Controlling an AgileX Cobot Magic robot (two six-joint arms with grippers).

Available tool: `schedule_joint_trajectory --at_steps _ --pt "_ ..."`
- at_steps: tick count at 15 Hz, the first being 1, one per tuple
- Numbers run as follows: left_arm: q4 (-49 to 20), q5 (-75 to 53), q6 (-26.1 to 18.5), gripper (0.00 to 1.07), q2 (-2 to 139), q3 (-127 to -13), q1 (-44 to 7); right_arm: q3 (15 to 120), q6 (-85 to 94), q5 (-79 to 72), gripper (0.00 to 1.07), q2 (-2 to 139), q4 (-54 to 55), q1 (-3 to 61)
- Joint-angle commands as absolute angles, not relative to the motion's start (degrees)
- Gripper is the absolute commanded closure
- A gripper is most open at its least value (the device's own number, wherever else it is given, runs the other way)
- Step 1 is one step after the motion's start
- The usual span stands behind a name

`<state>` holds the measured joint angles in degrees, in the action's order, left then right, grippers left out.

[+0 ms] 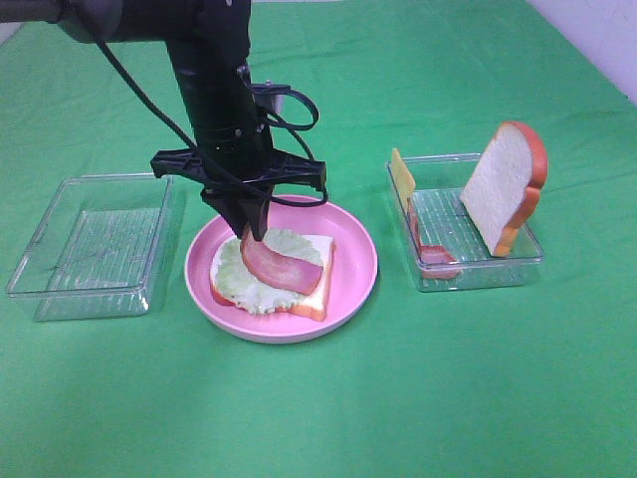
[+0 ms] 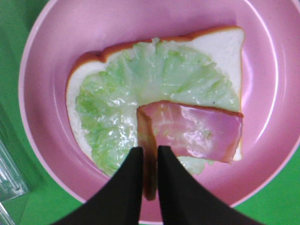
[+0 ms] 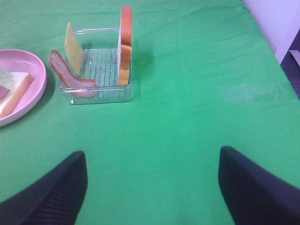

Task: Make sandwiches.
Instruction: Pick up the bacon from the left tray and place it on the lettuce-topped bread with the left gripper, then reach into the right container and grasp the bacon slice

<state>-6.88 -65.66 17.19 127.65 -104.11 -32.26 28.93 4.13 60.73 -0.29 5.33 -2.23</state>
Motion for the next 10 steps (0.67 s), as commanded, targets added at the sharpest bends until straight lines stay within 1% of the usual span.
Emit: schedule_joint_trajectory --at_steps 1,2,4,5,7,10 --pt "-4.8 -65.7 17.4 0.44 127.1 -103.8 -32.4 29.0 4.6 60.6 0.34 -1.1 5.2 -2.6" --pt "0.0 -66.5 15.2 0.33 125.6 -103.9 -32.4 29.0 4.6 60.6 0.34 -1.1 5.2 -2.6" --pt "5.4 -69.7 15.1 0.33 123.1 -103.9 -32.3 29.0 4.6 60.6 0.34 -1.1 5.2 -2.6" --pt "6.4 -70.7 15.2 0.33 122.4 -103.9 -32.3 29.0 4.6 60.6 0.34 -1.1 5.2 -2.6" --pt "10.4 -74.0 15.1 0.33 118.9 -103.9 -32.3 29.0 4.6 60.6 0.34 -1.1 5.2 -2.6" --pt "10.6 -73.9 14.8 0.33 111.4 -103.8 -32.3 29.0 4.6 60.6 0.34 -1.1 5.2 -2.6"
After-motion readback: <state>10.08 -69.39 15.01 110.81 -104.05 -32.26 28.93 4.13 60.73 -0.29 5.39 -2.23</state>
